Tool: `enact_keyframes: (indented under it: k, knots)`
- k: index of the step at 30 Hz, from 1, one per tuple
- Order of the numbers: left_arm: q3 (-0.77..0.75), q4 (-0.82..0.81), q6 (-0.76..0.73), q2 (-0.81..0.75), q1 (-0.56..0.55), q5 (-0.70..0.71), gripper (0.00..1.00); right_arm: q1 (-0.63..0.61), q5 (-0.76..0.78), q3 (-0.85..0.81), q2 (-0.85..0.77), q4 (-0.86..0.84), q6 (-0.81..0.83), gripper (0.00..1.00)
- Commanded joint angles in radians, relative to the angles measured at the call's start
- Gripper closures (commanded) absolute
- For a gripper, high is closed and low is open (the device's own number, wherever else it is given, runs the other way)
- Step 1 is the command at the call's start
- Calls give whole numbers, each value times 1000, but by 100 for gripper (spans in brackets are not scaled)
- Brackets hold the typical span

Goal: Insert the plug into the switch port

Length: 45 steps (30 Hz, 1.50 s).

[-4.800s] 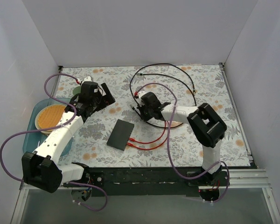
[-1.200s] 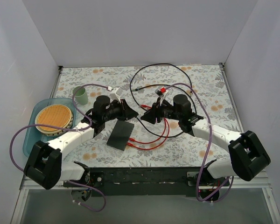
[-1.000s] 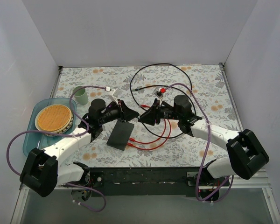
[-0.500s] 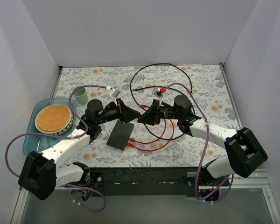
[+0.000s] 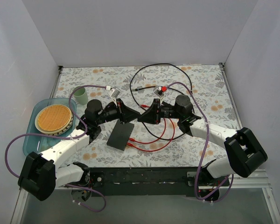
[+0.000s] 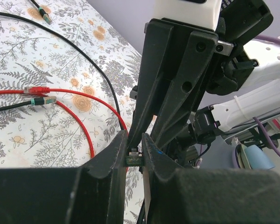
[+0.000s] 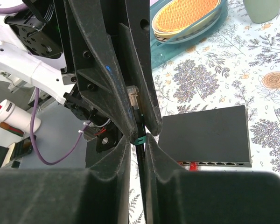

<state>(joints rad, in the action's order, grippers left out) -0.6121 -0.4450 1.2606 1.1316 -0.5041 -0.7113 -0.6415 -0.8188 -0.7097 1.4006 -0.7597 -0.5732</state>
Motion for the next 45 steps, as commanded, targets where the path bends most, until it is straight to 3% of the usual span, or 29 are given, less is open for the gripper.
enact_keyframes:
  k: [1, 3, 7, 9, 11, 13, 15, 16, 18, 26, 30, 33, 38, 45]
  knots:
    - [-6, 2, -10, -36, 1, -16, 100, 2, -39, -8, 0, -67, -10, 93]
    - [-5, -9, -3, -35, 1, -19, 100, 2, -42, -11, 5, -64, -8, 99]
    - [-9, -1, 0, -36, 1, -10, 98, 2, -36, -11, -6, -40, 13, 99]
    - [-17, 12, 2, -36, 1, 4, 51, 2, -26, -13, -17, 0, 42, 99]
    - [-35, 51, 16, -42, 1, 86, 19, 2, -7, -16, -32, 42, 74, 99]
    - [-98, 208, 37, -44, 1, 235, 11, 2, 22, -22, -51, 126, 134, 99]
    - [-141, 317, 65, -44, 1, 447, 7, 2, 53, -33, -63, 199, 185, 99]
    - [-162, 409, 72, -44, 1, 504, 6, 2, 85, -36, -75, 265, 232, 99]
    - [-189, 439, 80, -53, 3, 593, 5, 0, 127, -45, -87, 330, 283, 99]
    - [-204, 558, 48, -36, 4, 728, 2, -43, 433, -99, -89, 649, 539, 99]
    - [-227, 615, 29, 29, 7, 786, 2, -86, 561, -88, -77, 675, 570, 99]
    - [-239, 657, 49, 106, 31, 782, 2, -142, 665, -83, -51, 692, 622, 99]
    - [-255, 657, 53, 235, 65, 638, 4, -256, 813, -99, 38, 709, 661, 99]
    - [-229, 654, 42, 286, 133, 596, 6, -365, 995, -99, 129, 705, 690, 99]
